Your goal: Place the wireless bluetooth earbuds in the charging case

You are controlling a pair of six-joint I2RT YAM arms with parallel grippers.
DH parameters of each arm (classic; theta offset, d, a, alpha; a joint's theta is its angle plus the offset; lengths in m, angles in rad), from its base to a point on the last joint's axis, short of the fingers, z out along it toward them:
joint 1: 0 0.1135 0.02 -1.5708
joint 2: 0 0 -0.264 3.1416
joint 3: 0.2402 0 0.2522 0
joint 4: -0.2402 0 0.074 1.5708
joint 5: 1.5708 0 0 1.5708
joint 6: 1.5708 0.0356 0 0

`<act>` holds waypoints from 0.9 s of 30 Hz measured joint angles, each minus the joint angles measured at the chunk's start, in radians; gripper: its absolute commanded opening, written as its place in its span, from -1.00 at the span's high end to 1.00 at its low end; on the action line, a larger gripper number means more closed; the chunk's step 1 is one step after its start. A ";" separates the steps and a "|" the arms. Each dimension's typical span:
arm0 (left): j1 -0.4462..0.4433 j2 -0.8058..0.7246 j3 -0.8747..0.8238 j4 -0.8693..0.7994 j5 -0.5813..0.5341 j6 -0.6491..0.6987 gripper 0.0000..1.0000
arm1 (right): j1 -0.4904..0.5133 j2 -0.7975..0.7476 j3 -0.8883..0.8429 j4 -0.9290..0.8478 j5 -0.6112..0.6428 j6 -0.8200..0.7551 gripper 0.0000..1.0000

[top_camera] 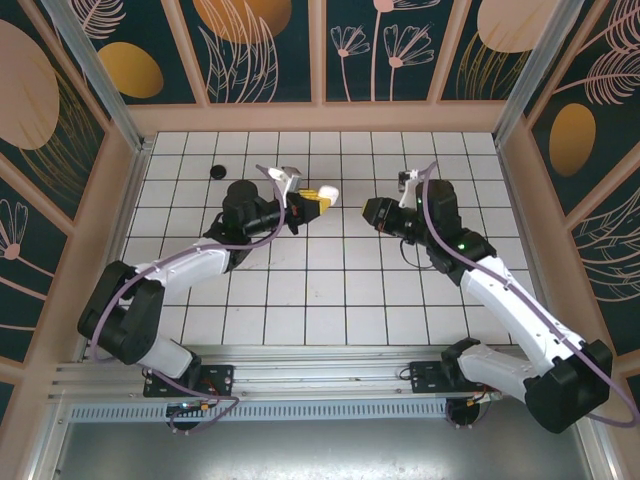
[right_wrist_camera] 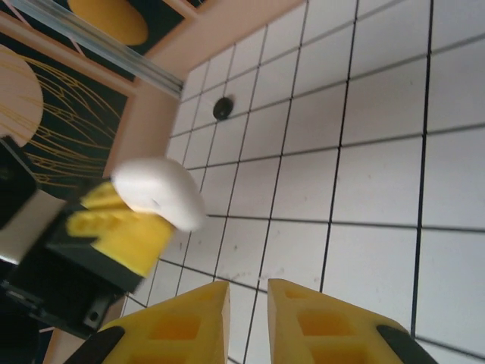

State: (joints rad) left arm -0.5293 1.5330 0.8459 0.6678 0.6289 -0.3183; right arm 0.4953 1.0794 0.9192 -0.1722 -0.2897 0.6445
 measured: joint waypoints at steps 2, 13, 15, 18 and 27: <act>0.000 0.020 0.000 -0.004 0.022 -0.001 1.00 | -0.008 0.035 0.016 0.036 -0.011 -0.021 0.70; 0.001 0.053 0.034 -0.037 0.063 -0.013 1.00 | 0.014 0.289 0.148 0.137 -0.131 -0.072 0.95; 0.006 0.058 0.034 -0.041 0.063 -0.018 1.00 | 0.022 0.299 0.148 0.149 -0.123 -0.071 0.98; 0.006 0.062 0.035 -0.052 0.062 -0.025 1.00 | 0.039 0.309 0.147 0.168 -0.108 -0.066 0.99; 0.011 0.107 0.105 -0.108 0.040 -0.025 1.00 | 0.084 0.299 0.143 0.137 -0.040 -0.063 0.89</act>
State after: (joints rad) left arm -0.5186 1.6398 0.9504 0.5594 0.6689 -0.3435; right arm 0.5793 1.3788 1.0622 -0.0353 -0.3298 0.5819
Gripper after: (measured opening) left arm 0.095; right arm 0.046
